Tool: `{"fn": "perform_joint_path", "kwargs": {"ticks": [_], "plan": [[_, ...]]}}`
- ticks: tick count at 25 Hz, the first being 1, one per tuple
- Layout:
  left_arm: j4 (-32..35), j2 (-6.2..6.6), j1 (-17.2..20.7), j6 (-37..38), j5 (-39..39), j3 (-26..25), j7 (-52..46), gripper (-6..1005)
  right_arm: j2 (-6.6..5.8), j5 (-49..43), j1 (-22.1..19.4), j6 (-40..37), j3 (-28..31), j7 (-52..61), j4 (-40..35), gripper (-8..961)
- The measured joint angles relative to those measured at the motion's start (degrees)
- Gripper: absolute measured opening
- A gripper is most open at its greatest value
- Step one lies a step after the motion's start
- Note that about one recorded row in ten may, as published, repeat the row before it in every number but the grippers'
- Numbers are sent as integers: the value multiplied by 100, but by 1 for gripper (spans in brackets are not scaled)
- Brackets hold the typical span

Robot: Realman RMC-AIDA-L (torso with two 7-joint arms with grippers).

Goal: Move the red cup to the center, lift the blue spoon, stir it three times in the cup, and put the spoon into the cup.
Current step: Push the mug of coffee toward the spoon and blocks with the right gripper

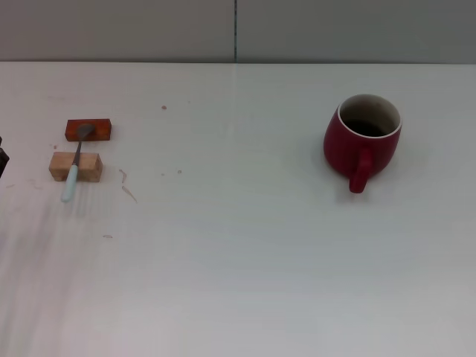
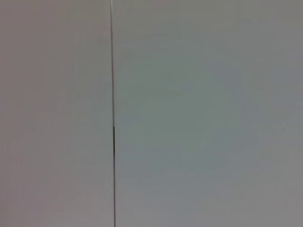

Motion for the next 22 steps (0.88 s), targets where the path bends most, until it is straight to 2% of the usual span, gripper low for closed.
{"fn": "perform_joint_path", "kwargs": {"ticks": [6,9,11,15,22], "plan": [[0,0,-10,-15,14,0,0,828,-8,-3,319,460,0,1,-115,48],[0,-7,-21,-17,22,6,0,828,-11,-19,701,949,0,1,-276,-3],[-1,-7,-24,-17,23,7,0,828,-13,-20,814,1094,0,0,-324,-2],[-1,-9,-38,-18,23,9,0,828,-20,-21,1364,1896,0,-26,-522,-1],[-18,-9,-66,-18,21,9,0,828,-33,-59,1917,2786,-123,-75,-587,2]]}}
